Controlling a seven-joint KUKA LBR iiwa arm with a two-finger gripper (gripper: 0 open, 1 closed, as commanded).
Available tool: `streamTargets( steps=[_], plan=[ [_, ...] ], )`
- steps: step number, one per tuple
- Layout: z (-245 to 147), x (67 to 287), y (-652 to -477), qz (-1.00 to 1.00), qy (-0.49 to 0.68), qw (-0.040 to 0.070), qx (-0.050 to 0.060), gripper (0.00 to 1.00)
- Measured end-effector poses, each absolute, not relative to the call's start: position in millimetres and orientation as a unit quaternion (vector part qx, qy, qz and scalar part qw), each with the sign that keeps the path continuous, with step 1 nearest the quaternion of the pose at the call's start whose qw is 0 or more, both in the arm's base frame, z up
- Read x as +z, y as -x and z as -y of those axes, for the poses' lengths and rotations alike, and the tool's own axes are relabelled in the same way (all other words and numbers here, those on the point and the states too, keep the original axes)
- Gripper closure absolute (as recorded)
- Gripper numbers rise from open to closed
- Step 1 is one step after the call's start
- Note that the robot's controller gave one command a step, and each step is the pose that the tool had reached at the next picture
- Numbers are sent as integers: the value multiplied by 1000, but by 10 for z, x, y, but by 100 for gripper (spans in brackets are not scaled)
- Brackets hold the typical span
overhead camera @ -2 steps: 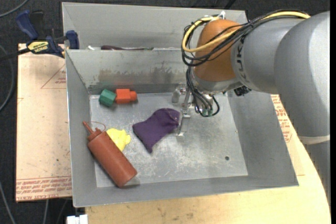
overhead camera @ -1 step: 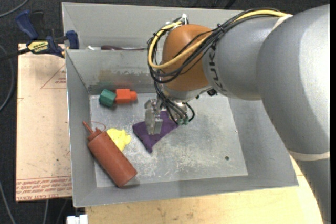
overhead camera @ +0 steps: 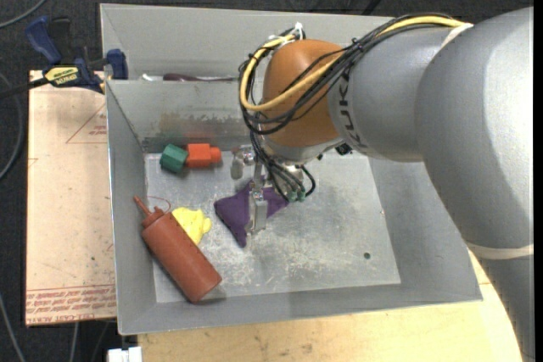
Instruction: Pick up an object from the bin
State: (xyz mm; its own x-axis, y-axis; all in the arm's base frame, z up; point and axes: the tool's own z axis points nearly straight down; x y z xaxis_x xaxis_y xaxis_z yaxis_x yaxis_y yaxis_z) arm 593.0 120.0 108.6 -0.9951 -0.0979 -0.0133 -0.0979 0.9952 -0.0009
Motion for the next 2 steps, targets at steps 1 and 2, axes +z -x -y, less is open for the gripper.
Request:
streamTargets(
  steps=[1, 2],
  plan=[
    [-1200, 1086, -5930, -999, 49, 7, 0, 0],
    [-1199, 1084, -5930, -999, 49, 7, 0, 0]
  ],
)
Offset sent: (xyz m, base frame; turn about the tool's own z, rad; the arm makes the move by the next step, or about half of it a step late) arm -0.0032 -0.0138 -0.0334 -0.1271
